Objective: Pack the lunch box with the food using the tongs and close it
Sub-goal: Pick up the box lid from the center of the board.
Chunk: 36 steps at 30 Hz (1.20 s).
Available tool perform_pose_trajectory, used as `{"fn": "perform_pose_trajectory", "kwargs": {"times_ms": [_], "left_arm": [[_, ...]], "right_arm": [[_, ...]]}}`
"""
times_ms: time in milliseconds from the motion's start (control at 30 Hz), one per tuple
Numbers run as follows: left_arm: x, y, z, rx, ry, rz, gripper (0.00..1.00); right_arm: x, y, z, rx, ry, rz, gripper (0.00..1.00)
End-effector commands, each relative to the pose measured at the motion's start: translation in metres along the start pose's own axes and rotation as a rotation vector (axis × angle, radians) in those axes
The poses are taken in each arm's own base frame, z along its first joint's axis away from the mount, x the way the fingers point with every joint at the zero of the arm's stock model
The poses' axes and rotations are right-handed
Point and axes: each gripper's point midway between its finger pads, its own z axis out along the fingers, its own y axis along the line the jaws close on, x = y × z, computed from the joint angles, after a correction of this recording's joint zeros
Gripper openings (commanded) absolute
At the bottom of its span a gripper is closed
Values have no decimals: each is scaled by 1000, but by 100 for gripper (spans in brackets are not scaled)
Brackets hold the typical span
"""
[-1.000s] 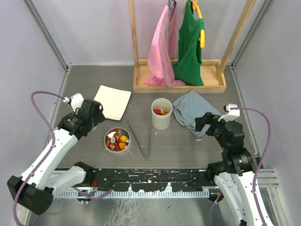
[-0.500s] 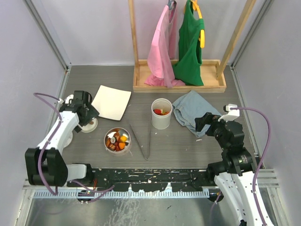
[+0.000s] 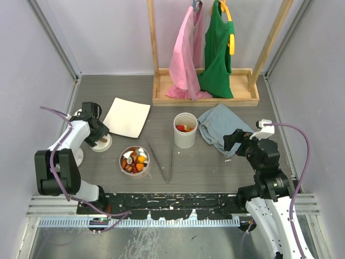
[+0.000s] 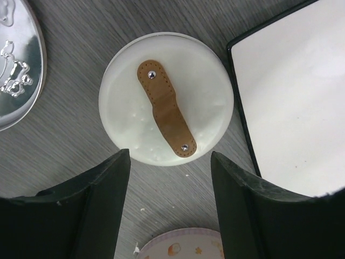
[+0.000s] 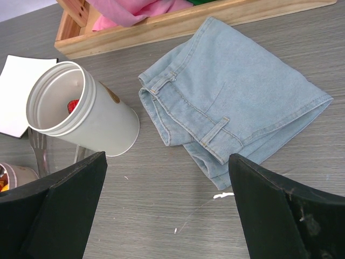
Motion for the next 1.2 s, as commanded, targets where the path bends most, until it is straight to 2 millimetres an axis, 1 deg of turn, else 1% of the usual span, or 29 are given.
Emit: {"fn": "perform_pose_trajectory", "kwargs": {"times_ms": [0,100,300,433,533,633,700,767,833,933,967,1033,1167], "left_arm": [[-14,-14,8,38,-15,-21,61],[-15,-13,16,26,-6,-25,60],[-24,-10,20,10,-21,-26,55],[-27,-7,25,-1,-35,-32,55],[-26,-6,29,-3,-32,-35,51],[-25,-5,31,-2,-32,-31,43],[-25,-5,31,5,-31,-29,35],[-25,-10,30,35,-28,-13,25],[-24,-13,26,64,-21,3,15],[-26,-16,13,102,-33,21,2],[-28,-17,8,118,-43,23,0],[-34,-19,-6,150,-70,26,0],[-48,-20,-43,210,-134,32,0]], "right_arm": [[-13,3,-1,-9,-52,4,100],[-13,3,-1,-8,-51,4,100],[-13,3,-1,-8,-50,4,100],[-13,3,-1,-7,-51,4,100],[-13,3,-1,-7,-52,4,100],[-13,3,-1,-6,-52,4,100],[-14,3,-1,-7,-53,3,100],[-13,3,-1,-7,-53,4,100],[-13,3,-1,-7,-52,4,100],[-13,3,-1,-7,-52,4,100],[-13,3,-1,-6,-52,4,100],[-13,3,-1,-6,-52,6,100],[-13,3,0,-4,-43,10,100]]}}
